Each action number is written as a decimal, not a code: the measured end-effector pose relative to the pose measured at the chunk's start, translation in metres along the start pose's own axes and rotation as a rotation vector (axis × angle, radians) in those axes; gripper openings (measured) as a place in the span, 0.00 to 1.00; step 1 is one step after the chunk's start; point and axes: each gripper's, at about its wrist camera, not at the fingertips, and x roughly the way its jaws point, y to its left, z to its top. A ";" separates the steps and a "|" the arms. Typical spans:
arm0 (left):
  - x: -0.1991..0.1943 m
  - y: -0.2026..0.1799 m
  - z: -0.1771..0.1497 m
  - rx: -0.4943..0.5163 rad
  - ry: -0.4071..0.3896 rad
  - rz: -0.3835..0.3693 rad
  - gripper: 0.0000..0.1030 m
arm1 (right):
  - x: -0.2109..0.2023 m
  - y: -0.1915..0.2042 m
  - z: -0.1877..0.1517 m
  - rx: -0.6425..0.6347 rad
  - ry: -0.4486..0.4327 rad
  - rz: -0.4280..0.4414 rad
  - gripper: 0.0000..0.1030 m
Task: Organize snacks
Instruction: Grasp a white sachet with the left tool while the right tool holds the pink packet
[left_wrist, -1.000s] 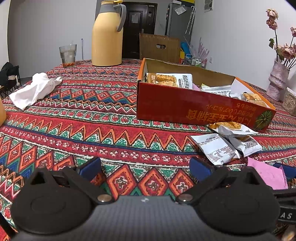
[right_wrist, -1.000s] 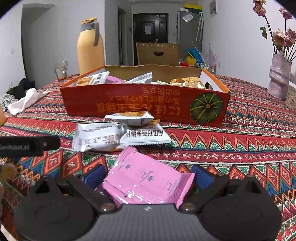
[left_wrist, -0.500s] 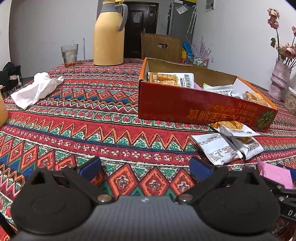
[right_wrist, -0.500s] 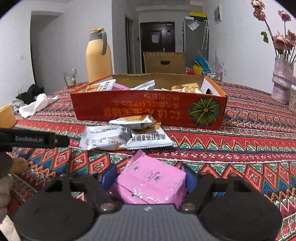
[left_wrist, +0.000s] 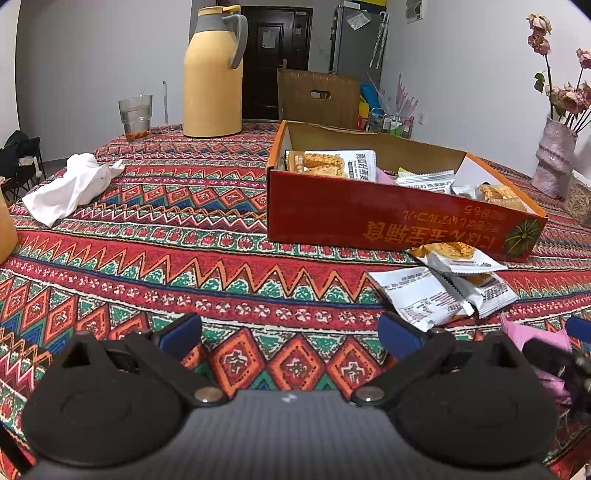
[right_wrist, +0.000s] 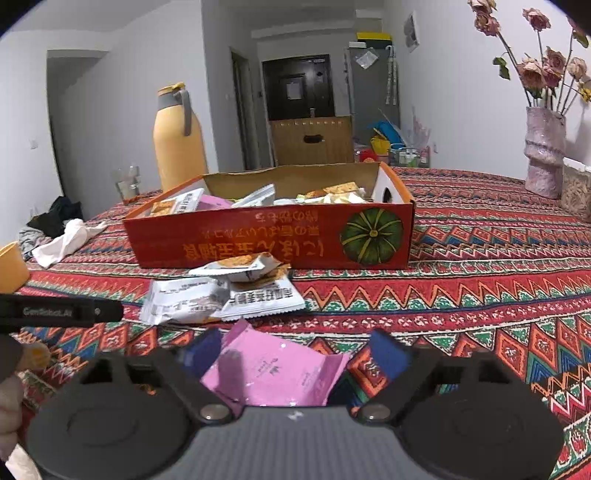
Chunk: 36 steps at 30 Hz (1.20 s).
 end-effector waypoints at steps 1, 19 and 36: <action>-0.001 0.000 0.000 0.001 -0.003 -0.003 1.00 | 0.000 0.002 -0.001 -0.011 0.004 0.006 0.92; -0.005 -0.004 -0.003 0.013 0.001 -0.019 1.00 | 0.012 0.022 -0.013 -0.074 0.039 -0.046 0.75; 0.007 -0.041 0.012 0.067 0.025 -0.023 1.00 | -0.002 -0.012 -0.004 0.017 -0.040 -0.053 0.71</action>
